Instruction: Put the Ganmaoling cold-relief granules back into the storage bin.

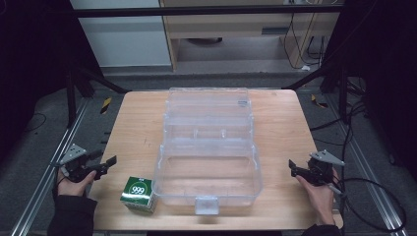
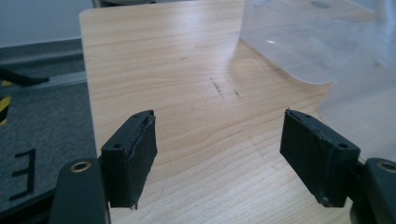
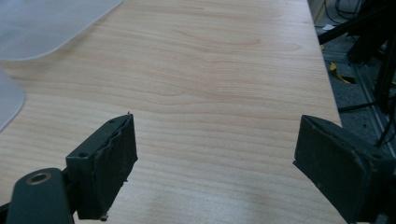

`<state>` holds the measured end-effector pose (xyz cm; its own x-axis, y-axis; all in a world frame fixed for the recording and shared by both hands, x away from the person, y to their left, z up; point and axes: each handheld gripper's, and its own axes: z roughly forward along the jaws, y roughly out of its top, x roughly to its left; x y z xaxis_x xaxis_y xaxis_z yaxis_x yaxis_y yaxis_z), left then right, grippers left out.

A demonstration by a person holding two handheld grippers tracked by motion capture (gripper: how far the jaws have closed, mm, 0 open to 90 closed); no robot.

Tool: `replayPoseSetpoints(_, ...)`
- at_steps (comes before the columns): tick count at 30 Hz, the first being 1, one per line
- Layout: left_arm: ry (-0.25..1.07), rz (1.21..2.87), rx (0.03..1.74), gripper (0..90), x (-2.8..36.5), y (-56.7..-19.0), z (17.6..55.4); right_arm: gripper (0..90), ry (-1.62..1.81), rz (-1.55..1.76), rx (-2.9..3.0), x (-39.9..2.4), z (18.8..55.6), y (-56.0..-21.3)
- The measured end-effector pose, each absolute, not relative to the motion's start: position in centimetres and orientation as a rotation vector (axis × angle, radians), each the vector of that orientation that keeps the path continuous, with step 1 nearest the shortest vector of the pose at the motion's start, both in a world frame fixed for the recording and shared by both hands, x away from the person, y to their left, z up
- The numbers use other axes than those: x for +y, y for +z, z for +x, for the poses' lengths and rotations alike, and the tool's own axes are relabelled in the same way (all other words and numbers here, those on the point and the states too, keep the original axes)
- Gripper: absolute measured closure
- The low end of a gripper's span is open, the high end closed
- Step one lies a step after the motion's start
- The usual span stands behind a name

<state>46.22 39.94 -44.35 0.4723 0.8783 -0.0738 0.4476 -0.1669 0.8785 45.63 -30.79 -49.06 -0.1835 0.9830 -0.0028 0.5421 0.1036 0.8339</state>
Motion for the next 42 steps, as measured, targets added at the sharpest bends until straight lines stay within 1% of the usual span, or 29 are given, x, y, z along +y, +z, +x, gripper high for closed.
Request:
replayPoseSetpoints(4, 0.563, 1.848, 1.026, 25.7, 39.3, -43.3, 45.9, 10.9, 0.968, 1.481, 1.829, -30.5, 45.3, -49.0)
replayPoseSetpoints(6, 0.557, 1.855, 1.010, 25.7, 39.1, -43.0, 45.8, 10.5, 0.968, 1.476, 1.830, -30.5, 45.3, -49.0)
replayPoseSetpoints(10, 0.533, 1.901, 0.949, 22.3, 38.6, -42.2, 45.8, 9.6, 0.985, 1.487, 1.830, -30.5, 45.0, -48.9)
replayPoseSetpoints(11, 0.526, 1.942, 0.917, 21.8, 38.3, -41.9, 45.9, 9.0, 0.974, 1.477, 1.837, -30.5, 44.9, -48.9)
replayPoseSetpoints(13, 0.513, 1.970, 0.892, 20.6, 38.1, -41.7, 46.1, 8.2, 0.966, 1.471, 1.843, -30.5, 44.7, -48.8)
replayPoseSetpoints(15, 0.490, 2.047, 0.848, 19.7, 37.6, -41.2, 46.2, 7.9, 0.963, 1.474, 1.846, -30.4, 44.6, -48.8)
replayPoseSetpoints(17, 0.486, 2.076, 0.828, 19.6, 37.5, -41.0, 46.2, 7.5, 0.966, 1.475, 1.849, -30.4, 44.6, -48.8)
replayPoseSetpoints(19, 0.473, 2.145, 0.788, 19.4, 37.1, -40.3, 46.4, 7.3, 0.964, 1.466, 1.854, -30.3, 44.6, -48.8)
replayPoseSetpoints(21, 0.465, 2.161, 0.772, 19.4, 37.0, -40.0, 46.4, 7.1, 0.963, 1.464, 1.856, -30.3, 44.6, -48.7)
replayPoseSetpoints(22, 0.446, 2.206, 0.735, 19.4, 36.7, -39.5, 46.4, 6.9, 0.966, 1.461, 1.859, -30.2, 44.6, -48.7)
replayPoseSetpoints(27, 0.416, 2.283, 0.650, 18.3, 36.2, -38.5, 46.6, 6.4, 0.968, 1.463, 1.862, -30.2, 44.5, -48.7)
replayPoseSetpoints(31, 0.388, 2.327, 0.580, 17.2, 35.5, -37.3, 46.5, 6.2, 0.968, 1.460, 1.862, -30.1, 44.6, -48.7)
replayPoseSetpoints(37, 0.378, 2.359, 0.519, 15.4, 34.9, -35.9, 46.5, 6.1, 0.970, 1.454, 1.859, -30.2, 44.5, -48.6)
replayPoseSetpoints(42, 0.350, 2.396, 0.492, 13.0, 34.5, -35.5, 46.4, 5.7, 0.971, 1.456, 1.866, -30.1, 44.5, -48.7)
